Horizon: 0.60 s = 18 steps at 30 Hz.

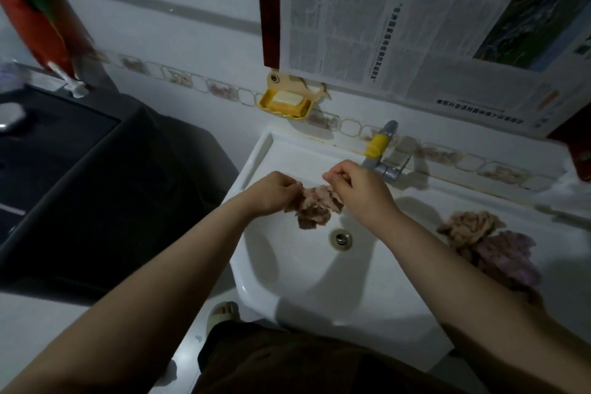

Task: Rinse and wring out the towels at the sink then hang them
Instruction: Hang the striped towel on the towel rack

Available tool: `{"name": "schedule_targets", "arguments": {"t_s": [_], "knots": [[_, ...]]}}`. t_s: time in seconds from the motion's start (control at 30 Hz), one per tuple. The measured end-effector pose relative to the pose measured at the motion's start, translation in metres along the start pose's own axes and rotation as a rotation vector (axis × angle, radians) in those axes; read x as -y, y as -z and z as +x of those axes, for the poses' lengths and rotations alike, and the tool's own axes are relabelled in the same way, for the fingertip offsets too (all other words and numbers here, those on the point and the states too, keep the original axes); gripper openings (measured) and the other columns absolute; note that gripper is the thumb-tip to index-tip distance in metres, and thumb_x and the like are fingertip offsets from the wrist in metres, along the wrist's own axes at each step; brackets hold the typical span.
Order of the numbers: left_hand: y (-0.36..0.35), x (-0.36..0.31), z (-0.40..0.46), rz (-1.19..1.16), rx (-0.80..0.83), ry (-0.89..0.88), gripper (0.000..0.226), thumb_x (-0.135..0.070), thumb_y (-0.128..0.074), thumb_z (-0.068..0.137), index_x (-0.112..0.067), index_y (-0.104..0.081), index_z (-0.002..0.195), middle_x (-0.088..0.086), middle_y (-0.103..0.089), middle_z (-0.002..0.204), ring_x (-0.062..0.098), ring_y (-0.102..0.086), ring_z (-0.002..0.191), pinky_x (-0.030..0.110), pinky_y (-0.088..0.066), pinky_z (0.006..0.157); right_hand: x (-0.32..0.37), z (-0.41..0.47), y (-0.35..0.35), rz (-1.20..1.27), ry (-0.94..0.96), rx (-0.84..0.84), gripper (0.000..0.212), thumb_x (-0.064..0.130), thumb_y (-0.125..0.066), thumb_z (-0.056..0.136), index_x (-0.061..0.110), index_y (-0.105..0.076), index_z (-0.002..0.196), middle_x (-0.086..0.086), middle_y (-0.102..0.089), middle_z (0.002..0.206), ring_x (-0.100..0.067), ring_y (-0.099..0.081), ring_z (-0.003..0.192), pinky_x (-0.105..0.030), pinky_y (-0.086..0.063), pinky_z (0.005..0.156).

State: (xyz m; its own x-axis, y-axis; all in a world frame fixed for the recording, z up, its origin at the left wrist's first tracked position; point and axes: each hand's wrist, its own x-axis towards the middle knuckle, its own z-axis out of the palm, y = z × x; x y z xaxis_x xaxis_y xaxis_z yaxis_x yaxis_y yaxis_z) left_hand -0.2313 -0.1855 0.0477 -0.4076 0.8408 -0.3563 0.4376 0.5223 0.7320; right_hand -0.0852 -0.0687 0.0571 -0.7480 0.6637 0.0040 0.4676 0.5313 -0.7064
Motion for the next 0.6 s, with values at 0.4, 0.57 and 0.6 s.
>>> {"name": "schedule_targets", "arguments": {"t_s": [0.4,0.57,0.6], "knots": [[0.147,0.047,0.007,-0.548,-0.045,-0.442,0.005,-0.01,-0.06,0.089,-0.006,-0.061,0.086,0.008,-0.063,0.08,0.019,-0.06,0.075,0.031,-0.052,0.073,0.158,0.082,-0.053,0.613,-0.114,0.035,0.047,0.056,-0.052,0.081,0.015,-0.062,0.104,-0.01,-0.061,0.081,-0.018,-0.062,0.068,-0.031,-0.054,0.062],[0.217,0.061,0.012,-0.552,-0.233,-0.337,0.018,-0.015,-0.046,0.089,-0.015,-0.06,0.078,0.005,-0.059,0.069,0.023,-0.056,0.066,0.036,-0.048,0.06,0.18,0.103,-0.082,0.238,-0.042,0.267,0.015,0.033,-0.069,0.084,0.02,-0.061,0.083,0.001,-0.063,0.081,-0.017,-0.06,0.078,-0.035,-0.045,0.072],[0.228,0.065,0.014,-0.514,-0.285,-0.329,0.02,-0.016,-0.046,0.089,-0.016,-0.059,0.074,0.0,-0.056,0.063,0.02,-0.053,0.062,0.035,-0.044,0.058,0.184,0.107,-0.088,0.198,-0.041,0.247,0.016,0.03,-0.067,0.086,0.017,-0.061,0.08,-0.004,-0.062,0.078,-0.021,-0.059,0.077,-0.036,-0.044,0.072]]}}
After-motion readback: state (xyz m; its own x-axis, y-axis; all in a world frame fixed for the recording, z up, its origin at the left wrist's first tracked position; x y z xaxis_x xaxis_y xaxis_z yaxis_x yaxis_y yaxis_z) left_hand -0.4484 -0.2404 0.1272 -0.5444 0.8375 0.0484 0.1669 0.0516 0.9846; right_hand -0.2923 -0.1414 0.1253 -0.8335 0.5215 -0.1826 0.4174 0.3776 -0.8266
